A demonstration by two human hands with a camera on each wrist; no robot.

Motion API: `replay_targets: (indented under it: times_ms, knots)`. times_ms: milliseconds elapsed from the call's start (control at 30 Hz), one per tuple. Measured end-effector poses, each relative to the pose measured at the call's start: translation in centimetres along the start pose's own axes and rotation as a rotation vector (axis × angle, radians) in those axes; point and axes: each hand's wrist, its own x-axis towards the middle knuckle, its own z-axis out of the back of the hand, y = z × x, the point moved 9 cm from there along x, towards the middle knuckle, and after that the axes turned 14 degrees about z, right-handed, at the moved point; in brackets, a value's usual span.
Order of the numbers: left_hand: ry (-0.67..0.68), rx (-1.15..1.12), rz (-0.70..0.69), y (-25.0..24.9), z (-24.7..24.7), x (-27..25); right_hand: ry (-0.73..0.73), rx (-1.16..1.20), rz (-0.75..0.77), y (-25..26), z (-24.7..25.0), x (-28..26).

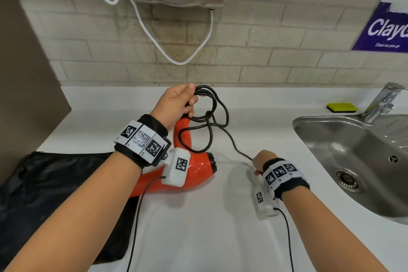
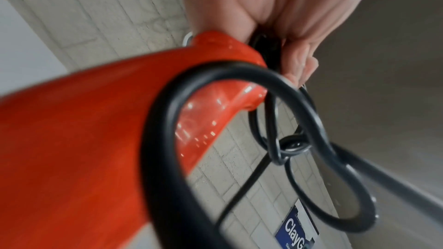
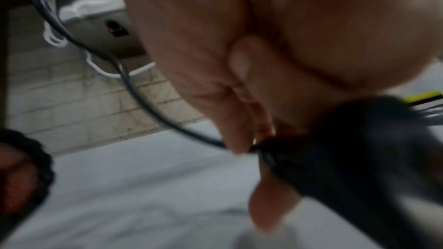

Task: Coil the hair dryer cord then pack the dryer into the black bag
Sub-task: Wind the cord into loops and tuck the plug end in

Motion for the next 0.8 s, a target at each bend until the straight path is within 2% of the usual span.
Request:
replay_targets:
  times_ms: [33,67,100,167,200,300,367,467,500,567,633,667,733,800]
  knots:
    - [0.003,-0.002,0.002,0.0,0.1,0.1,0.063,-0.030,0.056,1.3,-0.4,-0.1]
    - [0.008,-0.006,0.009,0.0,0.0,0.1,0.060,0.012,0.109,2.6,-0.2,-0.3]
    - [0.011,-0.013,0.018,0.1,0.0,0.1,0.011,0.083,0.183,3.9,0.7,-0.3]
    - [0.013,-0.051,0.048,0.3,-0.1,0.1,-0.195,0.326,0.395,7.2,2.9,-1.0]
    - [0.011,-0.074,0.067,0.3,-0.2,0.1,-0.234,0.435,0.512,9.0,3.8,-1.6]
    - [-0.003,-0.088,0.096,0.5,-0.7,0.0,-0.177,0.628,0.816,14.1,4.7,-3.9]
    - [-0.013,-0.087,0.093,0.5,-0.9,-0.2,-0.099,0.772,0.889,15.7,4.4,-4.5]
    - [-0.015,-0.081,0.091,0.5,-1.1,-0.3,-0.075,1.022,0.926,16.1,4.2,-4.2]
    - [-0.010,-0.072,0.085,0.5,-1.1,-0.3,-0.124,1.059,0.926,15.9,4.5,-4.1]
    - [-0.001,-0.052,0.071,0.4,-1.1,-0.4,-0.334,1.007,0.873,14.4,6.0,-3.4]
    - [0.003,-0.034,0.065,0.3,-1.1,-0.5,-0.528,0.925,0.737,11.6,6.9,-1.8]
    - [0.005,-0.027,0.063,0.3,-1.0,-0.6,-0.573,0.906,0.646,10.0,7.0,-1.0]
    - [-0.001,-0.018,0.061,0.2,-0.8,-0.6,-0.583,0.849,0.489,7.2,6.4,0.7]
    - [-0.014,-0.016,0.055,0.1,-0.5,-0.4,-0.525,0.717,0.356,5.2,5.5,1.6]
